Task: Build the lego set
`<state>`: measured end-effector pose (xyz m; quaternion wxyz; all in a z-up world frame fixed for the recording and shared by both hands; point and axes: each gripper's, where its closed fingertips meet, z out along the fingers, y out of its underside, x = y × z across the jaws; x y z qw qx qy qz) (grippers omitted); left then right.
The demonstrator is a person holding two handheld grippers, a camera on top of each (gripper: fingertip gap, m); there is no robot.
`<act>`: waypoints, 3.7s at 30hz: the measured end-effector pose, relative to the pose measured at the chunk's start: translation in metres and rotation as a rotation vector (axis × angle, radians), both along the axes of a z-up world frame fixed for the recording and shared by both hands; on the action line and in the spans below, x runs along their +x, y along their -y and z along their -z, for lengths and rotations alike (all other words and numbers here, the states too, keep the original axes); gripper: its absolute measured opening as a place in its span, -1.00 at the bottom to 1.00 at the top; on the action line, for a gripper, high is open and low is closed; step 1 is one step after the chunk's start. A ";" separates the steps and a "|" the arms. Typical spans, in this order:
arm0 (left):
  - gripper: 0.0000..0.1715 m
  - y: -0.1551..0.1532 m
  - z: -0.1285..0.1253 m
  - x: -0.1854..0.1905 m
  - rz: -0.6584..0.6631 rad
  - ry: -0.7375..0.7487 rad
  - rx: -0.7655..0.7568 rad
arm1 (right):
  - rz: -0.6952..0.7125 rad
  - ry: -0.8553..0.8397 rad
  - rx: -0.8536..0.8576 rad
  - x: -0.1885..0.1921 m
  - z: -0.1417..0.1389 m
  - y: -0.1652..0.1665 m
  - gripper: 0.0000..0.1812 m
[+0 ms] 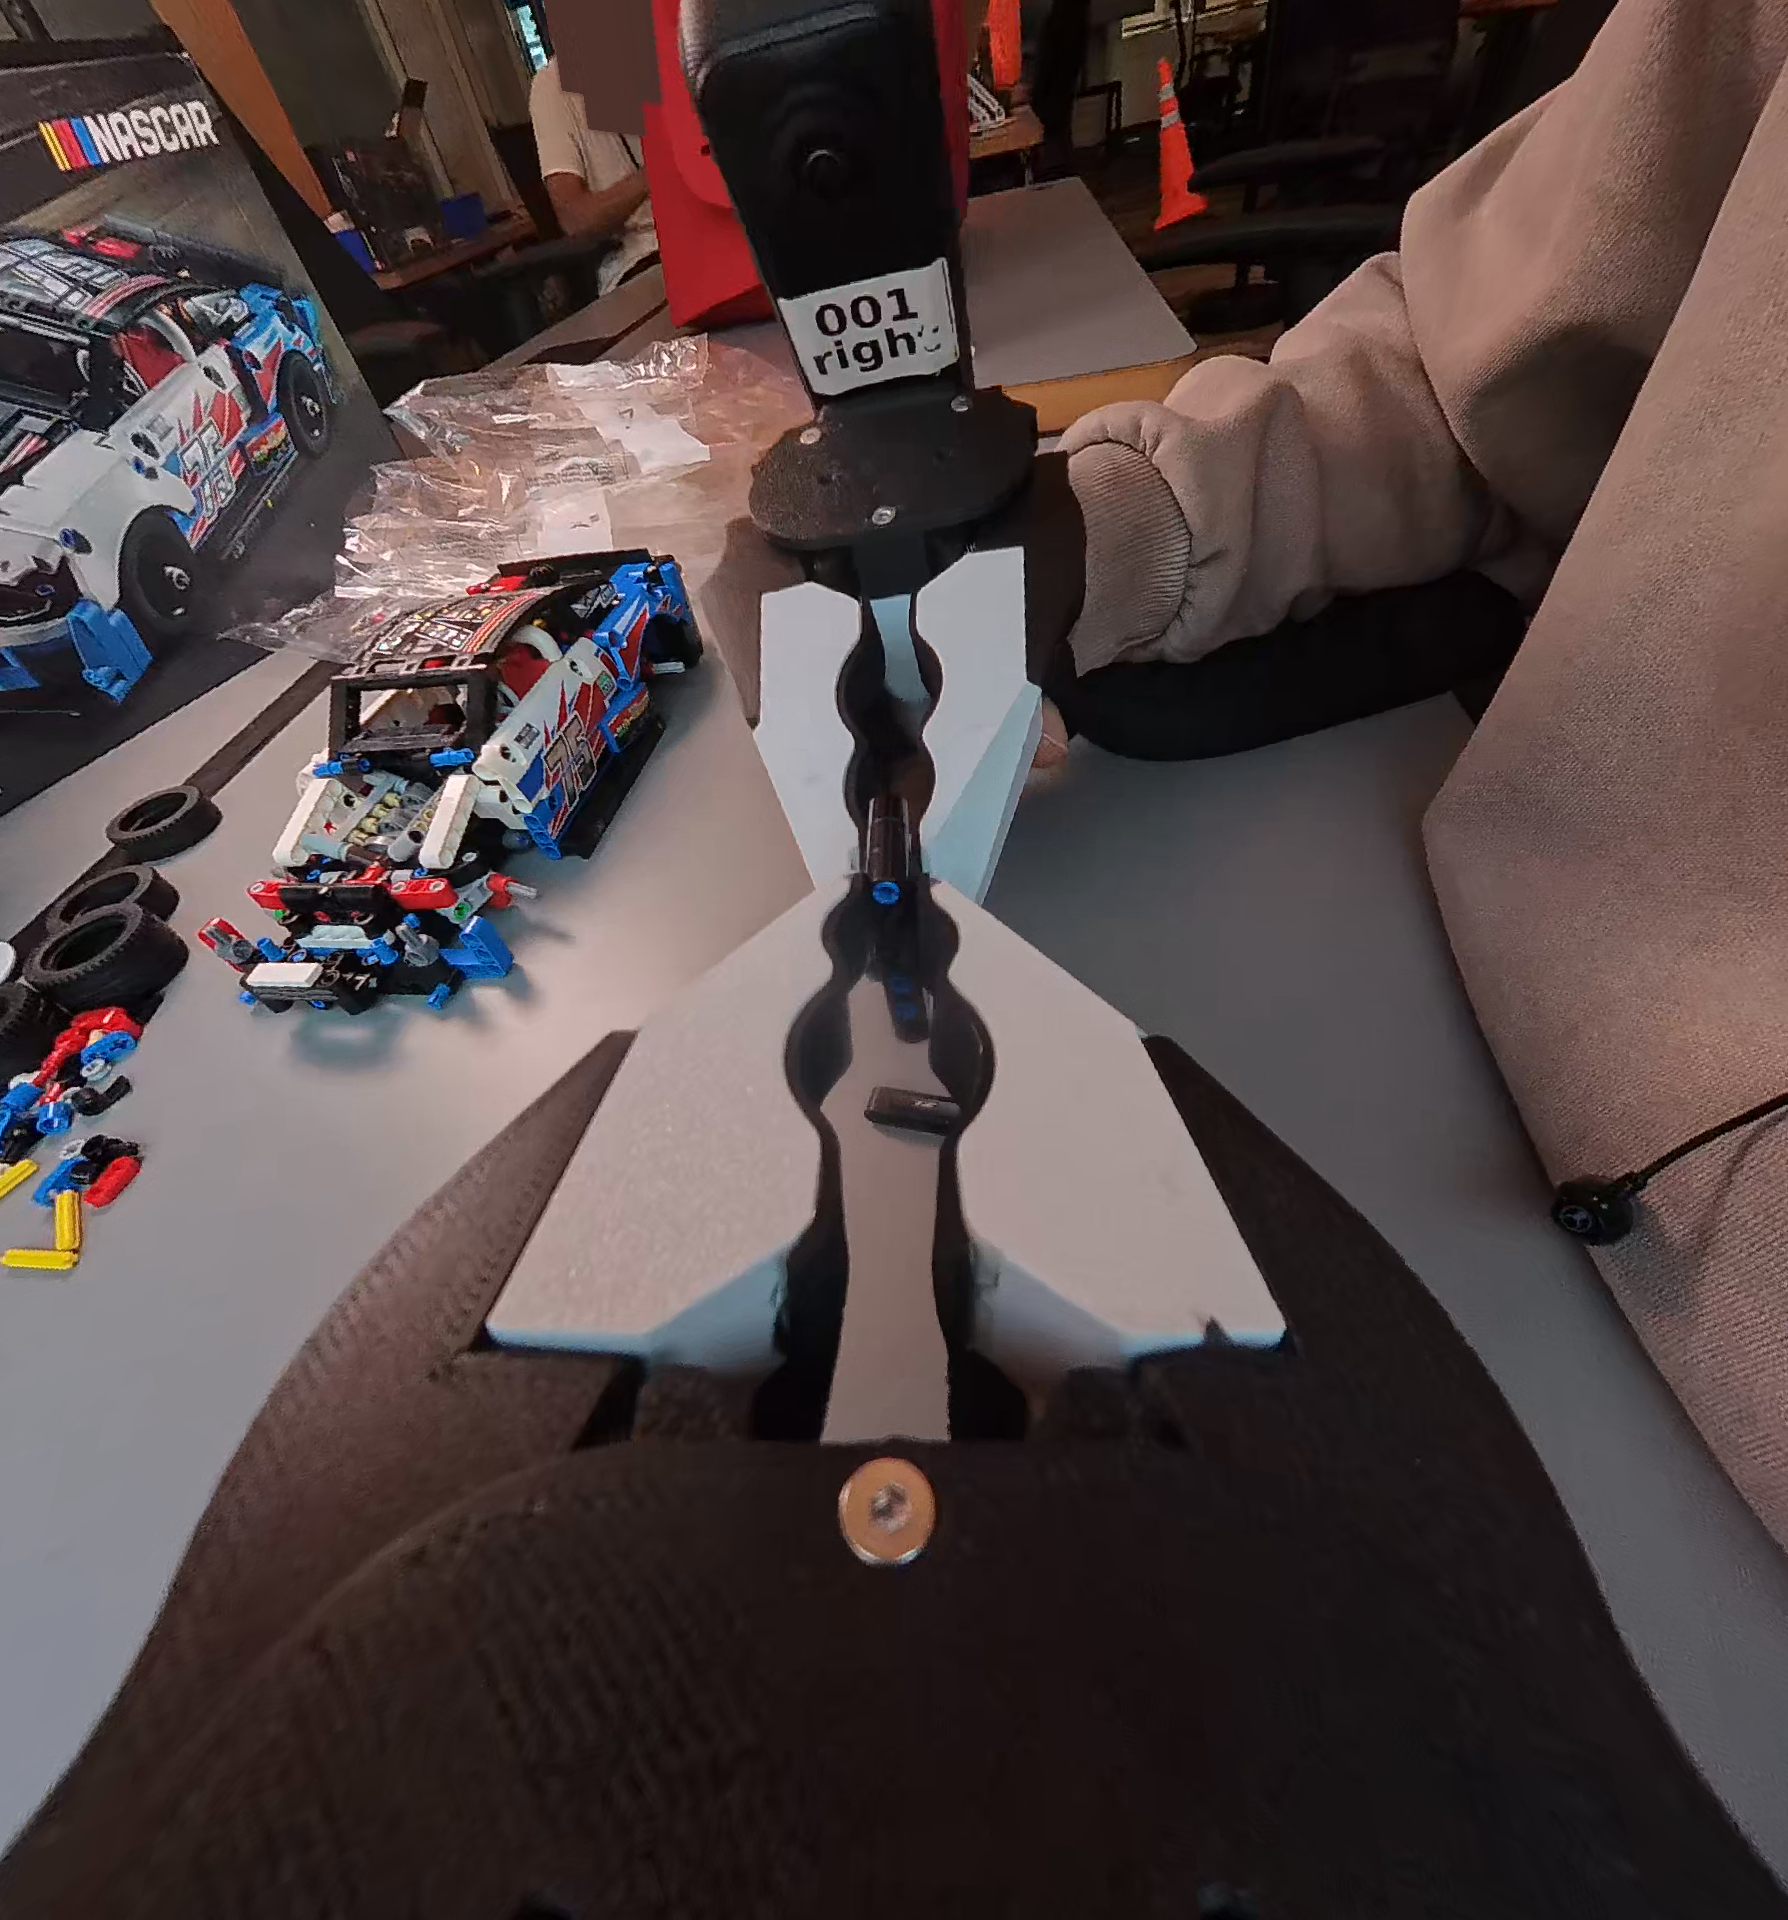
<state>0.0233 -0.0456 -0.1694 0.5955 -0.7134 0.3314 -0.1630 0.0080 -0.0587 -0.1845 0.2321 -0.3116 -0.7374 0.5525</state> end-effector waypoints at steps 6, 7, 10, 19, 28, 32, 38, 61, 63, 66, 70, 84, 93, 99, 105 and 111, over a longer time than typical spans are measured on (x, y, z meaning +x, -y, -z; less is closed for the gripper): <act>-0.93 0.001 -0.002 0.001 0.007 0.008 0.011 | -0.012 0.080 -0.105 0.002 -0.003 0.001 -0.94; -0.93 0.001 -0.001 0.001 0.011 0.017 -0.004 | -0.014 0.080 -0.098 0.002 -0.002 0.001 -0.95; -0.93 0.000 -0.002 0.001 0.017 0.058 -0.017 | -0.007 0.054 -0.078 0.002 -0.002 0.000 -0.95; -0.93 0.002 -0.013 -0.004 0.048 0.259 -0.073 | 0.017 -0.003 -0.059 0.002 -0.011 -0.004 -0.95; -0.93 -0.001 -0.011 -0.005 0.047 0.330 -0.147 | 0.029 0.029 -0.061 -0.001 -0.010 -0.002 -0.95; -0.93 -0.011 -0.001 -0.031 -0.068 0.342 -0.221 | 0.046 0.067 0.102 0.002 0.005 -0.020 -0.86; -0.94 -0.024 0.011 -0.068 -0.240 0.405 -0.290 | -0.018 0.387 0.372 0.020 0.066 -0.023 -0.72; -0.94 -0.005 -0.022 -0.042 -0.042 0.283 -0.052 | 0.179 0.563 0.529 0.013 0.074 -0.026 -0.59; -0.94 0.003 -0.037 -0.033 -0.018 0.188 0.115 | 0.192 0.498 0.539 0.012 0.071 -0.031 -0.59; -0.93 0.007 -0.043 -0.025 -0.056 -0.011 0.267 | 0.215 0.400 0.532 0.010 0.065 -0.037 -0.59; -0.93 0.007 -0.031 -0.018 -0.061 -0.200 0.325 | 0.228 0.378 0.495 0.016 0.062 -0.043 -0.59; -0.93 0.002 0.010 -0.006 -0.035 -0.545 0.357 | 0.016 0.371 0.577 0.038 0.061 -0.048 -0.46; -0.93 0.003 0.009 0.005 -0.055 -0.782 0.507 | -0.283 0.308 0.760 0.026 0.068 -0.050 -0.61; -0.94 0.005 0.007 0.013 -0.045 -0.842 0.563 | -0.354 0.426 0.684 0.027 0.077 -0.048 -0.94; -0.94 0.004 0.012 0.012 -0.034 -0.816 0.535 | -0.213 0.796 0.325 0.044 0.071 -0.044 -0.95; -0.93 0.001 0.017 0.008 -0.041 -0.790 0.489 | -0.032 0.958 0.139 0.043 0.074 -0.059 -0.95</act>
